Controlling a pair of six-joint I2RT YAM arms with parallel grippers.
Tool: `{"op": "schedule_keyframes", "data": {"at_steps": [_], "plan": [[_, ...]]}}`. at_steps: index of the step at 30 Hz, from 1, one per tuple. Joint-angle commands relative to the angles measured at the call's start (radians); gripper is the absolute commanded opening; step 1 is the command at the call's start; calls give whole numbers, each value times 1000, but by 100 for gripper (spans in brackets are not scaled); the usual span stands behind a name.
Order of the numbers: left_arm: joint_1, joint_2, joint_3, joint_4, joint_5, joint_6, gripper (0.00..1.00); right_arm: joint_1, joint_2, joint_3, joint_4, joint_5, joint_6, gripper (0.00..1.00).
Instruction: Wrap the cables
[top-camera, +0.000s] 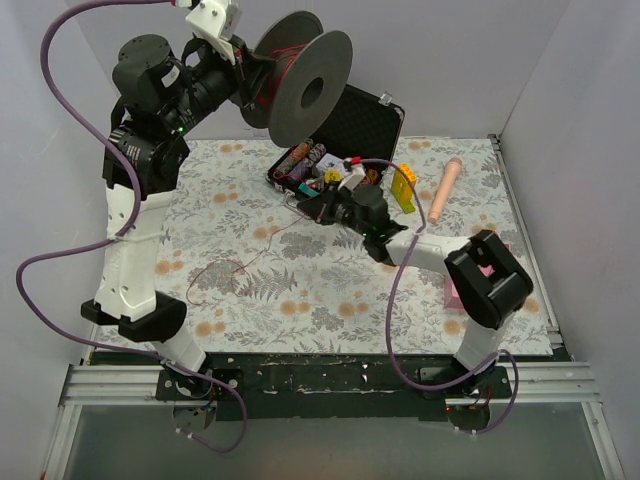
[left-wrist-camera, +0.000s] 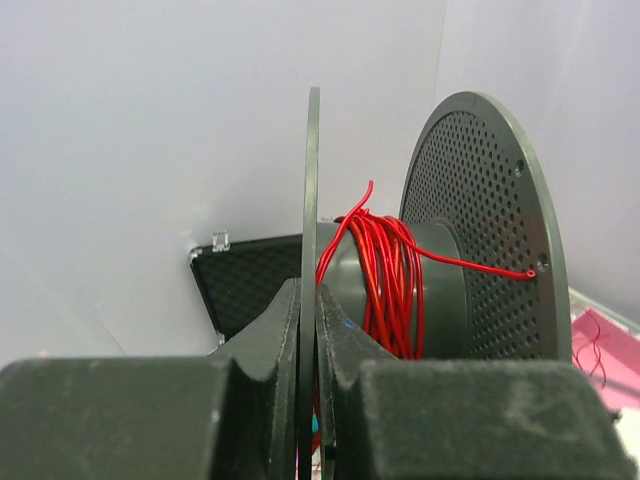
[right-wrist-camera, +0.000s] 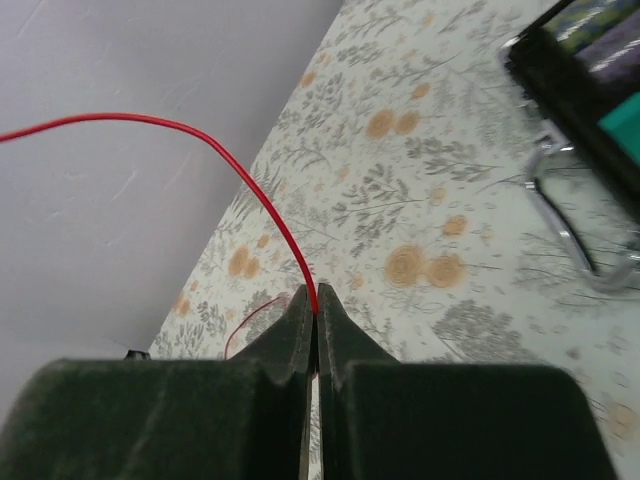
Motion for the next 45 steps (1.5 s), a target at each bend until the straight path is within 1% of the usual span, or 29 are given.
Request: {"op": "schedule_keyframes", "data": {"at_steps": [1,4,8,10,13,15,16,18,20,23,25,28,30,32,35,37,39,43,44,45], "plan": [[-1,-81,-6,-53,54,60,0,-143,-208,-130,83,17,-11,1],[-1,-113,-81,-136,125,129,0,-232,-337,-185,8,-26,-78,1],[-1,-162,-256,-238,199,261,0,-304,-481,-160,-194,-59,-235,1],[-1,-193,-374,-286,237,345,0,-312,-526,-108,-317,-47,-336,1],[-1,-224,-532,-358,318,460,0,-312,-542,4,-495,-59,-468,1],[-2,-236,-633,-378,337,506,0,-312,-526,99,-605,-89,-523,1],[-2,-239,-679,-371,323,511,0,-311,-514,142,-650,-116,-537,1],[-2,-250,-761,-326,286,505,0,-306,-482,228,-784,-153,-568,1],[-4,-253,-845,-251,234,473,0,-283,-445,316,-884,-197,-609,1],[-13,-244,-917,-97,77,393,0,-240,-375,461,-1055,-299,-674,1],[-16,-242,-969,22,-23,353,0,-222,-330,556,-1157,-361,-677,1],[-25,-228,-1018,161,-125,307,0,-176,-263,698,-1259,-478,-680,1],[-28,-219,-1045,233,-171,266,0,-141,-241,742,-1223,-611,-642,1],[-28,-216,-1068,328,-226,211,0,-101,-238,739,-1105,-737,-558,1],[-27,-212,-1089,459,-332,120,0,-29,-239,692,-890,-799,-421,1],[-10,-201,-1066,516,-353,59,0,20,-229,669,-804,-803,-376,1],[10,-187,-1023,550,-338,-12,0,69,-209,655,-759,-787,-375,1],[42,-141,-879,516,-278,-161,0,163,-187,609,-770,-643,-468,1],[47,-130,-844,502,-237,-185,0,181,-190,586,-767,-604,-496,1],[50,-118,-800,483,-228,-201,0,203,-193,568,-767,-562,-534,1]]}}
